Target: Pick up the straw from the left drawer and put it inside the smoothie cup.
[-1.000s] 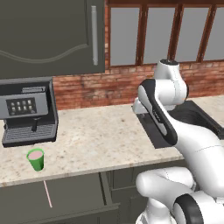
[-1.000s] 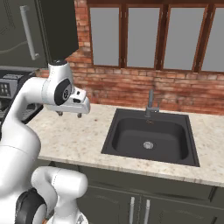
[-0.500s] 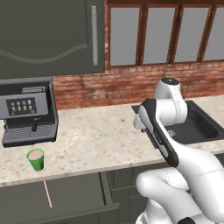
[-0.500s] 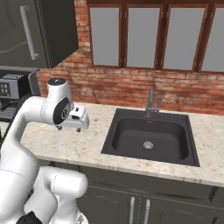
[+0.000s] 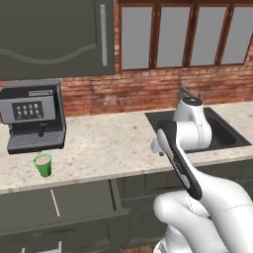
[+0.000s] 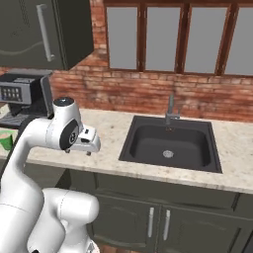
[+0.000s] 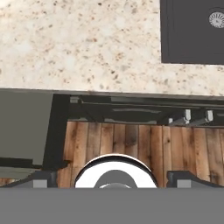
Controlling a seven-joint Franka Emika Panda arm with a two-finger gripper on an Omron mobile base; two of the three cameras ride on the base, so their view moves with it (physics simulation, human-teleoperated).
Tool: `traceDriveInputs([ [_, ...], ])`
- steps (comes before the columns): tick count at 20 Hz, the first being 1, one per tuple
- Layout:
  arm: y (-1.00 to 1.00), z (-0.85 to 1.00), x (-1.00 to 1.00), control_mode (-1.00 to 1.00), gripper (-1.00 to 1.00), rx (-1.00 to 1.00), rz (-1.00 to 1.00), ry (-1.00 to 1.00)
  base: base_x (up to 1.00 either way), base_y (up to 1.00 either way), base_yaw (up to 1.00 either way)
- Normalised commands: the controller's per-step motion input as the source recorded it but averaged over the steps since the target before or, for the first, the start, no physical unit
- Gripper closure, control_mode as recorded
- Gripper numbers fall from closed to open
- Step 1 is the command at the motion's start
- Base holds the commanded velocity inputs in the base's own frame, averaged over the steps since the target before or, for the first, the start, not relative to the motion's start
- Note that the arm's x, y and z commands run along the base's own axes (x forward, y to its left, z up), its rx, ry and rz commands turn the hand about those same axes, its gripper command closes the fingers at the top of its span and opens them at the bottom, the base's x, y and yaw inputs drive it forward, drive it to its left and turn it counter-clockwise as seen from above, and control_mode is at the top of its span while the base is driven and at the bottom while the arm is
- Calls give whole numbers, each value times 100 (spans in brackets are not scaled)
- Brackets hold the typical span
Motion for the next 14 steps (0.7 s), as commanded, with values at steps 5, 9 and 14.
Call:
traceDriveInputs([
  [5, 0, 0, 0, 100, -100, 0, 0, 0, -70, 0, 0],
  [9, 0, 0, 0, 100, -100, 0, 0, 0, -55, 4, 0],
  [14, 0, 0, 0, 100, -100, 0, 0, 0, -34, 41, 0],
])
